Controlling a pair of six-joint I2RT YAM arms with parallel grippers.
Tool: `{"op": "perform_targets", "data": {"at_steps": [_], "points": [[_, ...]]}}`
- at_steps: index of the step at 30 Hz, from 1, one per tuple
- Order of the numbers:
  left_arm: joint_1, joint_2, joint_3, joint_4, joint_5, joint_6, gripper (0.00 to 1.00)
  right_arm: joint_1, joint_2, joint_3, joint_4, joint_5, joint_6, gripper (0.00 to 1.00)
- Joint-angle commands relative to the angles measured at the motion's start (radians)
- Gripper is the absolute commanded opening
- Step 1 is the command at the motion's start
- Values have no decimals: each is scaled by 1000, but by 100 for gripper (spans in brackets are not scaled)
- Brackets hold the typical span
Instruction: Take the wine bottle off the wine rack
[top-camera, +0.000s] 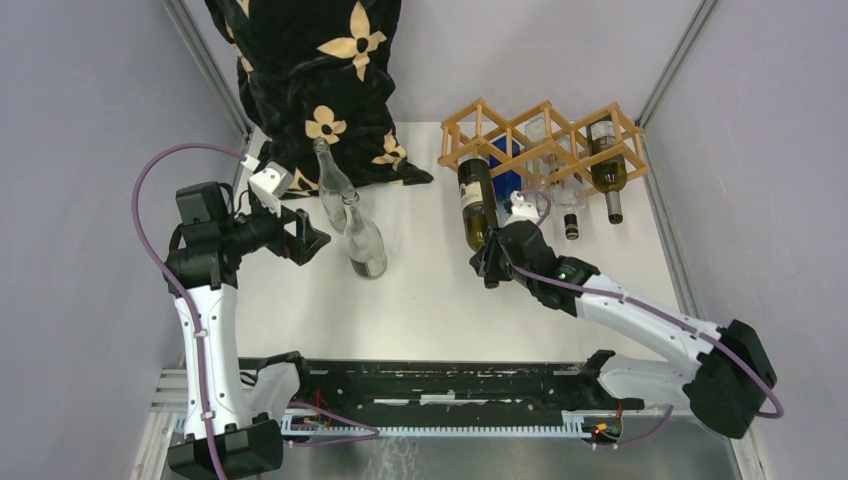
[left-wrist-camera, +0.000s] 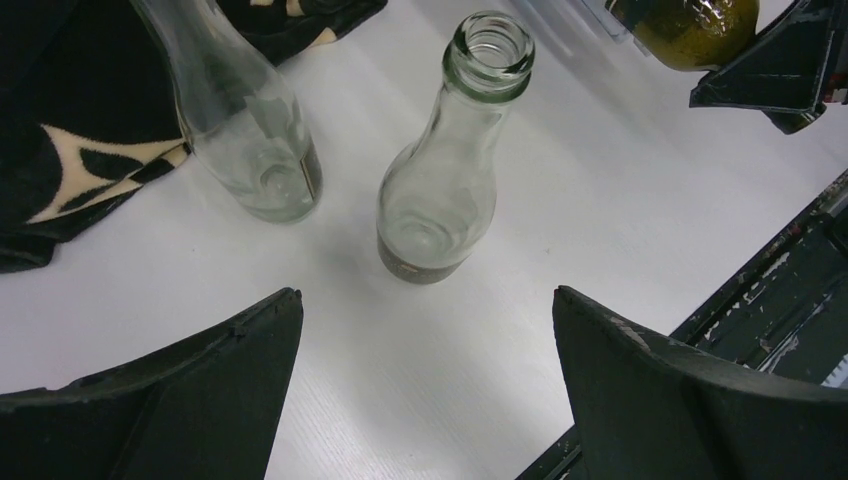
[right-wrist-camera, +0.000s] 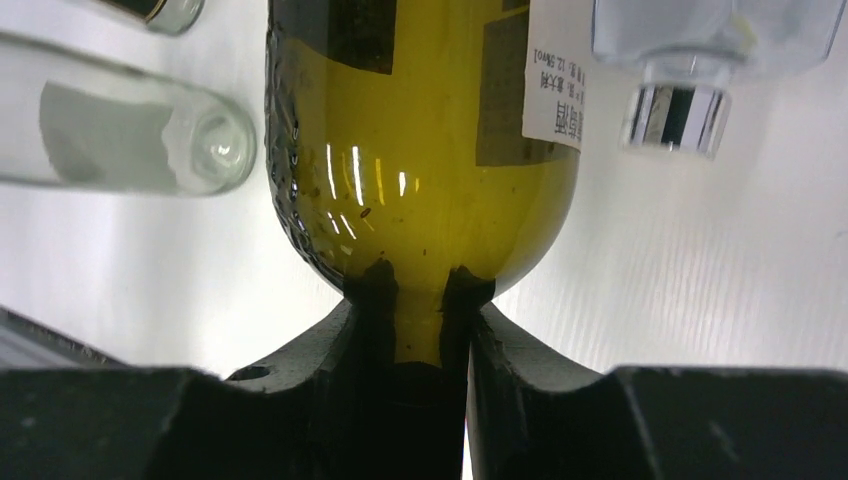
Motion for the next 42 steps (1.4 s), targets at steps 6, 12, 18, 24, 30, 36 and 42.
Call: {"op": "perform_targets", "data": {"at_steps": [6,12,18,24,30,36,42], "points": [[2,-9,107,-140,171,242,100,44,-274,-91,71,-41,39,0],[-32,-29,131,-216,167,367,100,56,-351,-87,14,-133,15,0],[-106,9,185,-245,109,459,100,74,-374,-61,-42,-236,-25,0],[-361,51,195,-189,-34,444,100,82,-337,86,-142,-337,-107,0],[-614,102,212,-111,-242,514,100,84,-206,284,-331,-463,-202,0],[-836,166,196,19,-394,656,100,87,-137,422,-477,-476,-264,0],[-972,242,191,76,-470,809,100,87,-87,501,-551,-533,-299,0]]}}
